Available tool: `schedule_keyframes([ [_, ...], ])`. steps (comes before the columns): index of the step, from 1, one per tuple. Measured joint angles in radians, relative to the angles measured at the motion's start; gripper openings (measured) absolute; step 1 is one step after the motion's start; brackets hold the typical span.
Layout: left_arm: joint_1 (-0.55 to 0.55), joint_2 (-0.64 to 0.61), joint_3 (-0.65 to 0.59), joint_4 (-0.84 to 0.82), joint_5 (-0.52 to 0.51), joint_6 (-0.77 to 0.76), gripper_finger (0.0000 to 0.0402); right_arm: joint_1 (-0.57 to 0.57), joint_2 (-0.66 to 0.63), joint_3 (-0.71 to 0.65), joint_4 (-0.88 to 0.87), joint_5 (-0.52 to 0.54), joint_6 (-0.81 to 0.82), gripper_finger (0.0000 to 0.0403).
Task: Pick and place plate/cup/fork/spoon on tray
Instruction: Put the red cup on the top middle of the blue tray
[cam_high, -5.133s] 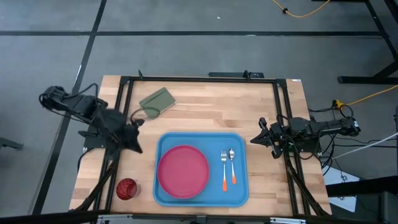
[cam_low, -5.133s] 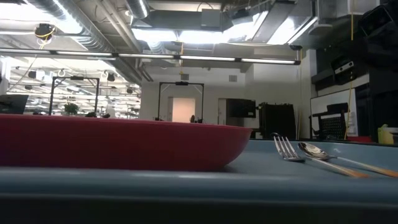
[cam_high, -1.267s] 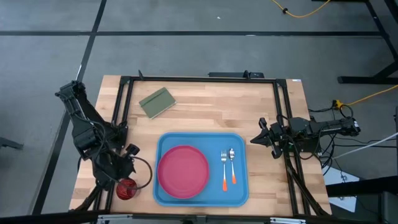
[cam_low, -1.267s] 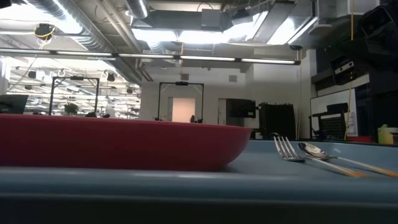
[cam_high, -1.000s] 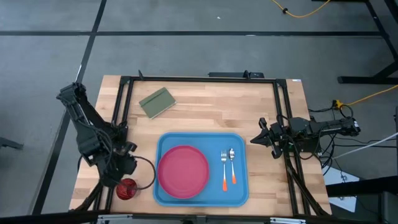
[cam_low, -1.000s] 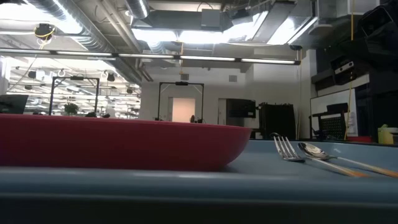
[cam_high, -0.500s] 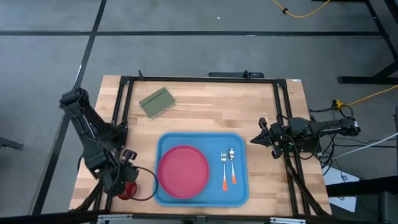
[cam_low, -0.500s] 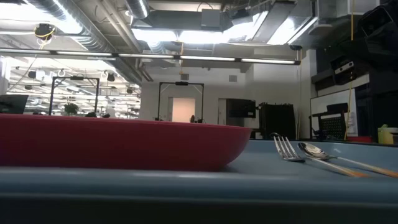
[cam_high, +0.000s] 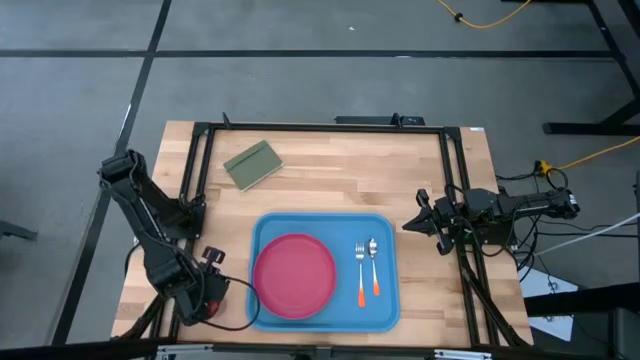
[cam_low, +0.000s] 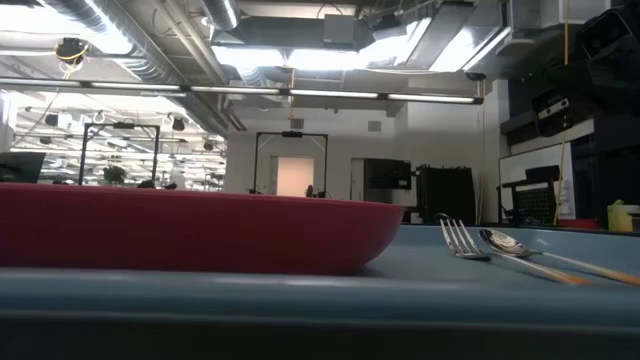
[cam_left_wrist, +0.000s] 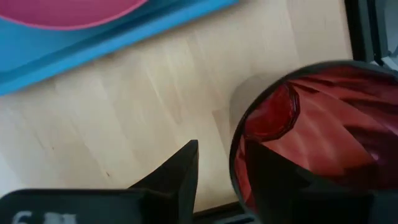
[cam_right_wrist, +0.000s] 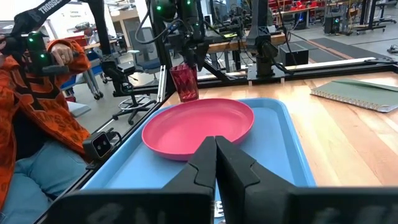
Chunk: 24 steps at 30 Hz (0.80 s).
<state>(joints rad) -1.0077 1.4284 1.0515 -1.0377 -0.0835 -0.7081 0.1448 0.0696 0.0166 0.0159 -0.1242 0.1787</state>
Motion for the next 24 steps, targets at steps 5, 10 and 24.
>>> schedule_keyframes([
  [5,0.0,0.036,0.0,0.022,-0.007,0.0,0.0125,0.0,0.0,0.0,0.0,0.0,0.0,0.0008],
  [10,0.005,0.051,0.0,0.034,-0.008,0.003,0.0107,0.0,0.0,0.0,0.0,0.0,0.0,0.0008],
  [24,0.074,0.019,0.005,0.01,0.012,-0.126,0.0006,0.0,0.0,0.0,0.0,0.0,0.0,0.0008],
])
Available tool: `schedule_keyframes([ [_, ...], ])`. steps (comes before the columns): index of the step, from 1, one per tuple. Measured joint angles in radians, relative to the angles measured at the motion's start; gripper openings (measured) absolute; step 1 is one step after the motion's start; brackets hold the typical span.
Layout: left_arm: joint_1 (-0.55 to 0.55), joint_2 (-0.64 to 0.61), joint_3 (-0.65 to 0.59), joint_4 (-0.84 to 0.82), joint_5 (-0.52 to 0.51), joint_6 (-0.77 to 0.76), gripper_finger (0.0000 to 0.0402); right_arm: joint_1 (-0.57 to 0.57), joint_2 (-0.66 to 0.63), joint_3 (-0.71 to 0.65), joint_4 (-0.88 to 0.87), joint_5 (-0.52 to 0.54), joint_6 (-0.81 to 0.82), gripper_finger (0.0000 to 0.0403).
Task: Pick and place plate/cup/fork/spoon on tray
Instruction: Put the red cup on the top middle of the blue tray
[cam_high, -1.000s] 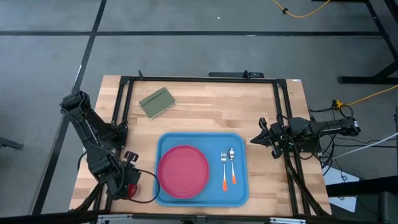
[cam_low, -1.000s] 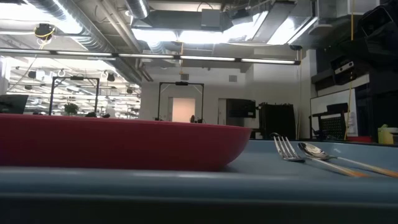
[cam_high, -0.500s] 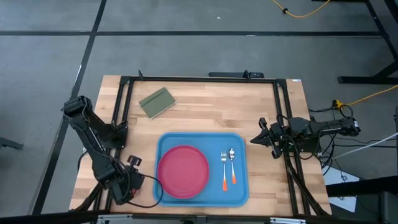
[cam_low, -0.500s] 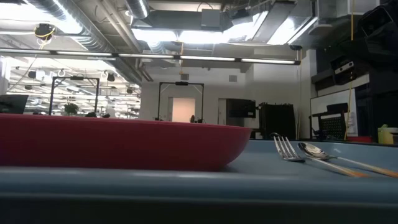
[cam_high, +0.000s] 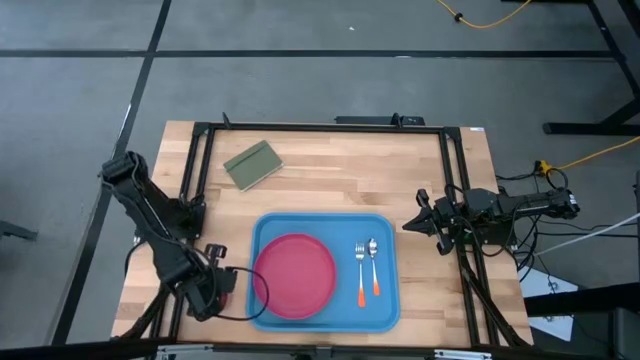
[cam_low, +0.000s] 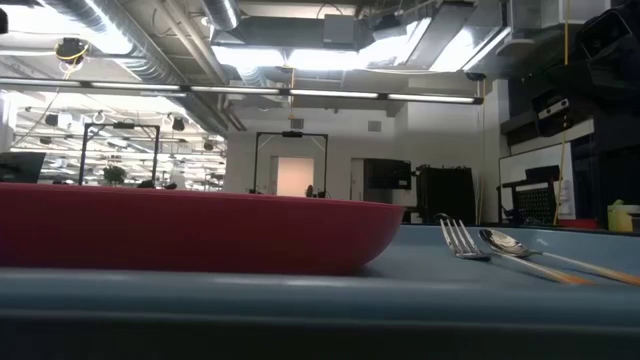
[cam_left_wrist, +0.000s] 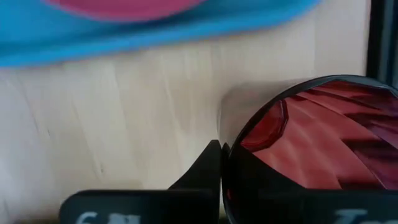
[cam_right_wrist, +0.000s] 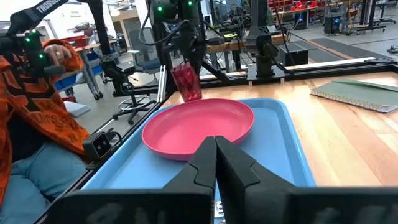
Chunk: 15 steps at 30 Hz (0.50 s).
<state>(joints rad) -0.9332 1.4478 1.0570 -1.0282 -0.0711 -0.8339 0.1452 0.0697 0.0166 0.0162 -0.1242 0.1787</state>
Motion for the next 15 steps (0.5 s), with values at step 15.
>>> schedule_keyframes([
  [15,0.111,-0.059,0.409,-0.261,-0.515,0.259,0.0005,0.0,0.0,0.0,0.0,0.0,0.0,0.0008],
])
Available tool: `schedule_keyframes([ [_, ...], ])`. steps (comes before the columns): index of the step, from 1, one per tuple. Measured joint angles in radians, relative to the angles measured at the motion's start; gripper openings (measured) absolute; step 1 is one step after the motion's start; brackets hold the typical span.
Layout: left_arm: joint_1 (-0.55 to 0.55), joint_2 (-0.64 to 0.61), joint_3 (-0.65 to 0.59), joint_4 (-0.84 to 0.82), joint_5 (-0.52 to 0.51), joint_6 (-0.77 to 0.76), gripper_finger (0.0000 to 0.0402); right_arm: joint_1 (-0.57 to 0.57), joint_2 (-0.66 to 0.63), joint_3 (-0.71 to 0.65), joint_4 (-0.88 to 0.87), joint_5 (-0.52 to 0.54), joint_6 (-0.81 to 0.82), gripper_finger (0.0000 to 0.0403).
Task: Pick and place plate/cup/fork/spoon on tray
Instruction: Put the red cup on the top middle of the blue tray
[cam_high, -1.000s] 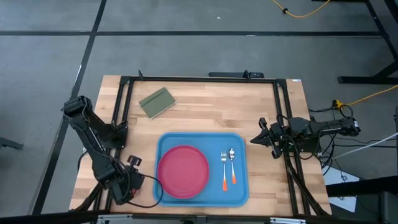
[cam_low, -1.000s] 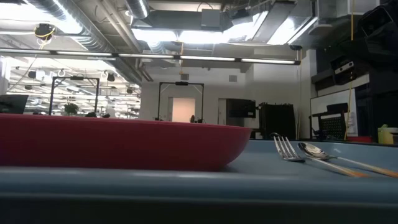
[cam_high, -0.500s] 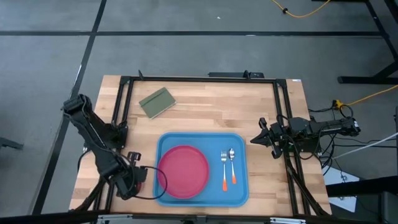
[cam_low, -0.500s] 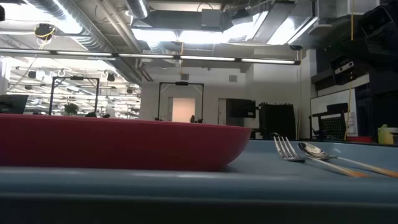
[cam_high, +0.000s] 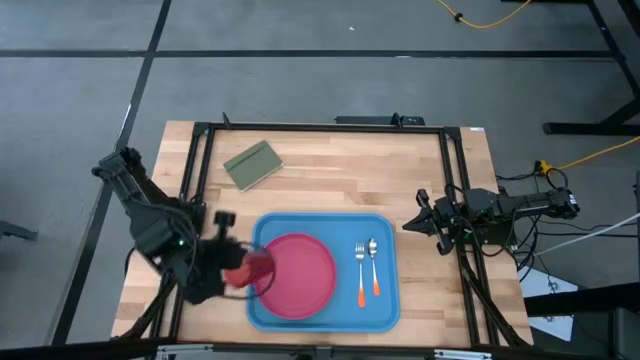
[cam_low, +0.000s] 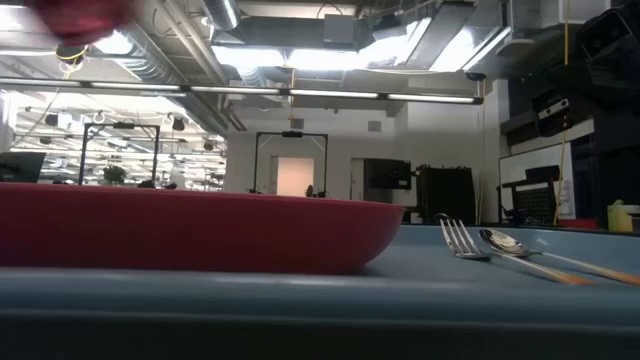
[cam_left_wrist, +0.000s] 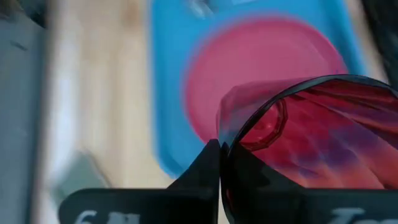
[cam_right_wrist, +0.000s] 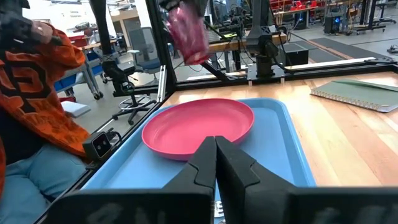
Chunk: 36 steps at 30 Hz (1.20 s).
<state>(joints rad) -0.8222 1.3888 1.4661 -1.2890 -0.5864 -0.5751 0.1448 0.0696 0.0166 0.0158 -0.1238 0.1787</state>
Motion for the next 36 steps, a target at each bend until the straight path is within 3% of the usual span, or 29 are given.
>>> schedule_keyframes([
  [3,0.107,0.002,0.009,0.112,-0.081,0.17,0.0004,0.0,0.0,0.0,0.0,0.0,0.0,0.0008],
  [8,0.331,0.026,0.01,0.351,-0.038,0.424,0.0003,0.0,0.0,0.0,0.0,0.0,0.0,0.0008],
  [13,0.543,0.099,0.009,0.593,0.138,0.605,0.0003,0.0,0.0,0.0,0.0,0.0,0.0,0.0008],
  [19,0.729,0.238,0.009,0.729,0.38,0.638,0.0003,0.0,0.0,0.0,0.0,0.0,0.0,0.0008],
  [26,0.822,0.347,0.103,0.649,0.418,0.629,0.0003,0.0,0.0,0.0,0.0,0.0,0.0,0.0008],
  [36,0.795,0.513,0.238,0.551,0.472,0.565,0.0003,0.0,0.0,0.0,0.0,0.0,0.0,0.0008],
])
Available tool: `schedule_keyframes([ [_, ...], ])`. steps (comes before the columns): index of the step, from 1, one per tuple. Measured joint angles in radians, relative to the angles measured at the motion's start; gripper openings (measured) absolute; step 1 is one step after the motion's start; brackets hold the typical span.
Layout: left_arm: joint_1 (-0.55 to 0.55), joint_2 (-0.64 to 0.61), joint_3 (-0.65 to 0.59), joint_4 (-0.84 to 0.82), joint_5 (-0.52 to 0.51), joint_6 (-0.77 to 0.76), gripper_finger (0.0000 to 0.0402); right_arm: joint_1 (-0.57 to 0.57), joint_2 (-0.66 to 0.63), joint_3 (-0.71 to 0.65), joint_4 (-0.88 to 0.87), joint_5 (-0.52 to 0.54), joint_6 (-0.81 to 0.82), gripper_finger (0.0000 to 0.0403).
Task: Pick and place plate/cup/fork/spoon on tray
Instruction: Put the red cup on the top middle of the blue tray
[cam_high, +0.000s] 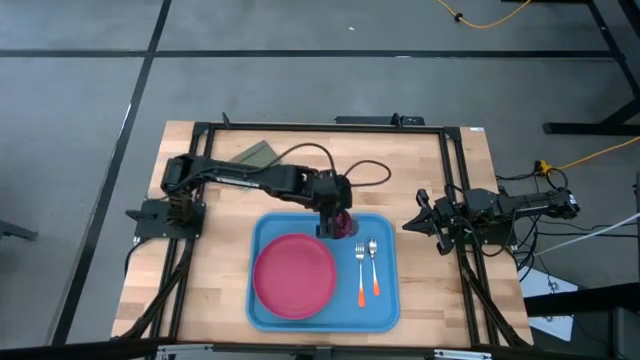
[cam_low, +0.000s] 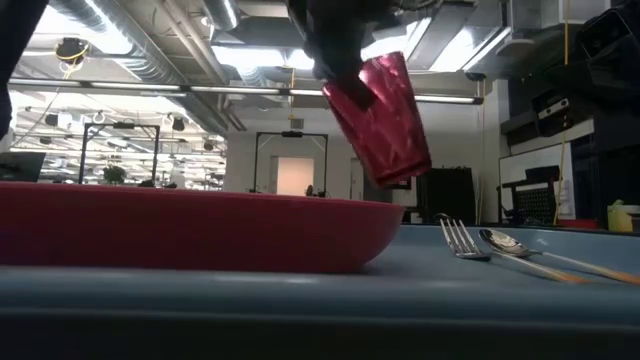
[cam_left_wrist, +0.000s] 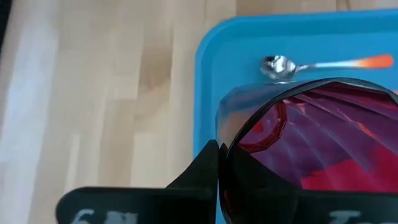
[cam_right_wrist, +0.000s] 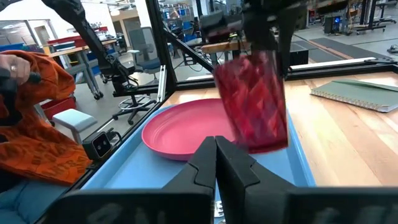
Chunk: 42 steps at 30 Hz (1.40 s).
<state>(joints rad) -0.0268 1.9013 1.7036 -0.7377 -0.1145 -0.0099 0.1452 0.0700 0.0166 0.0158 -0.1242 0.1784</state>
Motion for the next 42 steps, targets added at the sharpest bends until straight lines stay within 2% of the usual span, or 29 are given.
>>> schedule_keyframes([
  [5,-0.009,0.043,0.028,0.003,0.0,-0.035,0.0003,0.0,0.0,0.0,0.0,0.0,0.0,0.0008],
  [16,-0.021,0.046,0.028,-0.07,0.0,-0.145,0.0004,0.0,0.0,0.0,0.0,0.0,0.0,0.0008],
  [26,-0.035,0.115,0.025,-0.066,-0.007,-0.148,0.0004,0.0,0.0,0.0,0.0,0.0,0.0,0.0008],
  [34,-0.035,0.116,0.028,-0.069,0.004,-0.152,0.0004,0.0,0.0,0.0,0.001,0.0,0.0,0.0008],
  [42,-0.04,0.116,0.028,-0.096,0.002,-0.223,0.0005,0.0,0.0,0.0,0.0,0.0,0.0,0.0008],
])
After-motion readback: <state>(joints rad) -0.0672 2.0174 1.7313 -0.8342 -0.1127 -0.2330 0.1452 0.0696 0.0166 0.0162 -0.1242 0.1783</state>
